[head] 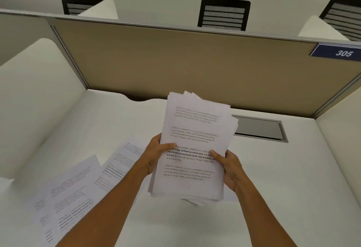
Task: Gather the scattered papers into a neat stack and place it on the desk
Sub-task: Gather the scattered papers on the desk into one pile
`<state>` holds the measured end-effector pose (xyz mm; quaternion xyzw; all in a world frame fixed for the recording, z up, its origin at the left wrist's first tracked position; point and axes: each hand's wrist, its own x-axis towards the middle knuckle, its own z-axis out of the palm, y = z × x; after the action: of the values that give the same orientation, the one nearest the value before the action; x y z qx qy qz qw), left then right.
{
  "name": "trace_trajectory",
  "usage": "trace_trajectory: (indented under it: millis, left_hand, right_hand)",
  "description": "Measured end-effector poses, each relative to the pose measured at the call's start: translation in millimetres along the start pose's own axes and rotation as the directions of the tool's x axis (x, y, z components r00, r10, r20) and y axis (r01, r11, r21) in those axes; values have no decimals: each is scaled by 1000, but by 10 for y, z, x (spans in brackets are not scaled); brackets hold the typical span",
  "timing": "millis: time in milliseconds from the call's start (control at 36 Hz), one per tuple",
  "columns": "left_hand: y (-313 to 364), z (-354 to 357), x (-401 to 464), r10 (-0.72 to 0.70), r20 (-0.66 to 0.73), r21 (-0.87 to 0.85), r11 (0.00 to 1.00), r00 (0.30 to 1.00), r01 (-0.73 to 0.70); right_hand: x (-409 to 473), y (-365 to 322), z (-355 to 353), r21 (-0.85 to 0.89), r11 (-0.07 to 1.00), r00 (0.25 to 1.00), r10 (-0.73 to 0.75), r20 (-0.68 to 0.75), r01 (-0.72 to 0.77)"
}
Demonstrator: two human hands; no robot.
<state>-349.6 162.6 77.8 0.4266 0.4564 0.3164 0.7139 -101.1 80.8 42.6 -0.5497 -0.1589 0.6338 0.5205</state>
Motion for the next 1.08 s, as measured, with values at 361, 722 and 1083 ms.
trace_trajectory:
  millis: [361, 722, 1083]
  left_hand:
    - [-805, 586, 452, 25, -245, 447, 890, 969, 90]
    - [-1273, 780, 1004, -105, -403, 597, 723, 909, 348]
    - [-1512, 986, 1245, -230, -604, 659, 394, 763, 641]
  right_hand:
    - [285, 141, -389, -251, 964, 947, -2, -320, -83]
    - [841, 253, -571, -514, 837, 919, -35, -392, -188]
    - [1150, 418, -627, -758, 491, 851, -62, -522, -429]
